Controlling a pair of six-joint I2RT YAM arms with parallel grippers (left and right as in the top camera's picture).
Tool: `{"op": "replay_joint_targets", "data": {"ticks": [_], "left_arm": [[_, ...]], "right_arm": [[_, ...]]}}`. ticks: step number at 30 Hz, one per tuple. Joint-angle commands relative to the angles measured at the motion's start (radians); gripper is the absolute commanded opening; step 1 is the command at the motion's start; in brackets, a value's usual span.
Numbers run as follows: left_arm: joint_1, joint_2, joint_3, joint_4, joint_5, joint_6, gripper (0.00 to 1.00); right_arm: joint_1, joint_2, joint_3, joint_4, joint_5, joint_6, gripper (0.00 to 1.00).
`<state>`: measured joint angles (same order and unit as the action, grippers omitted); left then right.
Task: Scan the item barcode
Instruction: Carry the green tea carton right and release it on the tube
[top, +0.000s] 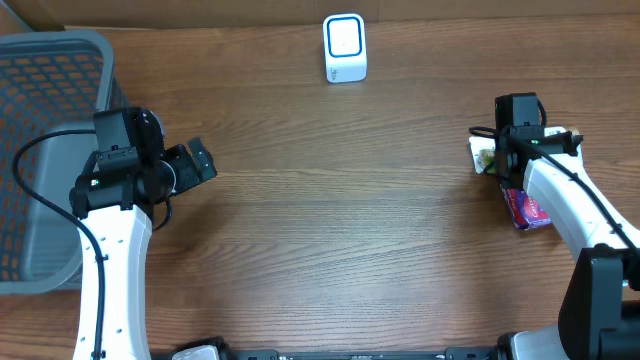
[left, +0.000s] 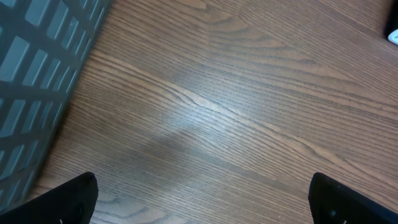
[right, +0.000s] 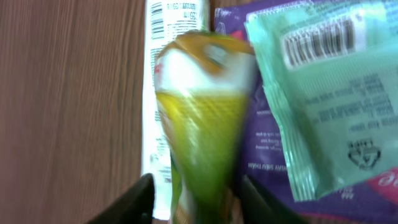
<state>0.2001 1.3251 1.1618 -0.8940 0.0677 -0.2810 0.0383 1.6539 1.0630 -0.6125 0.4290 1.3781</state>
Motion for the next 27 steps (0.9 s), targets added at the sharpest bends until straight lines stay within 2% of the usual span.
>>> {"op": "replay_joint_targets", "data": {"ticks": [1, 5, 7, 8, 10, 11, 13, 14, 15, 16, 21, 24, 27], "left_arm": [[0.001, -0.010, -0.002, 0.001, 0.003, 0.019, 1.00], [0.001, -0.010, -0.002, 0.001, 0.003, 0.019, 1.00], [0.001, -0.010, -0.002, 0.001, 0.003, 0.019, 0.99], [0.000, -0.010, -0.002, 0.002, 0.003, 0.019, 0.99], [0.001, -0.010, -0.002, 0.002, 0.003, 0.019, 1.00], [0.001, -0.010, -0.002, 0.001, 0.003, 0.019, 1.00], [0.001, -0.010, -0.002, 0.001, 0.003, 0.019, 1.00], [0.001, -0.010, -0.002, 0.002, 0.003, 0.019, 1.00], [0.001, -0.010, -0.002, 0.001, 0.003, 0.019, 1.00], [0.001, -0.010, -0.002, 0.001, 0.003, 0.019, 1.00], [0.001, -0.010, -0.002, 0.001, 0.003, 0.019, 1.00], [0.001, -0.010, -0.002, 0.001, 0.003, 0.019, 1.00], [0.001, -0.010, -0.002, 0.001, 0.003, 0.019, 0.99]], "right_arm": [[-0.001, -0.051, 0.055, 0.006, 0.050, -0.187, 0.51], [0.008, -0.134, 0.144, -0.051, 0.014, -0.519, 0.57], [0.019, -0.197, 0.201, -0.113, -0.073, -0.692, 0.40], [0.026, -0.232, 0.232, -0.153, -0.135, -0.765, 0.37], [0.042, -0.310, 0.291, -0.234, -0.257, -0.859, 0.39], [0.053, -0.371, 0.329, -0.294, -0.331, -0.874, 0.46], [0.063, -0.447, 0.362, -0.351, -0.418, -0.874, 0.49], [0.067, -0.494, 0.372, -0.380, -0.467, -0.874, 0.57], [0.068, -0.531, 0.373, -0.393, -0.505, -0.874, 0.94], [0.067, -0.578, 0.373, -0.405, -0.548, -0.874, 1.00], [0.067, -0.730, 0.373, -0.426, -0.706, -0.874, 1.00], [0.067, -0.803, 0.373, -0.469, -0.697, -0.886, 1.00], [0.067, -0.843, 0.373, -0.544, -0.591, -0.977, 1.00]]}}
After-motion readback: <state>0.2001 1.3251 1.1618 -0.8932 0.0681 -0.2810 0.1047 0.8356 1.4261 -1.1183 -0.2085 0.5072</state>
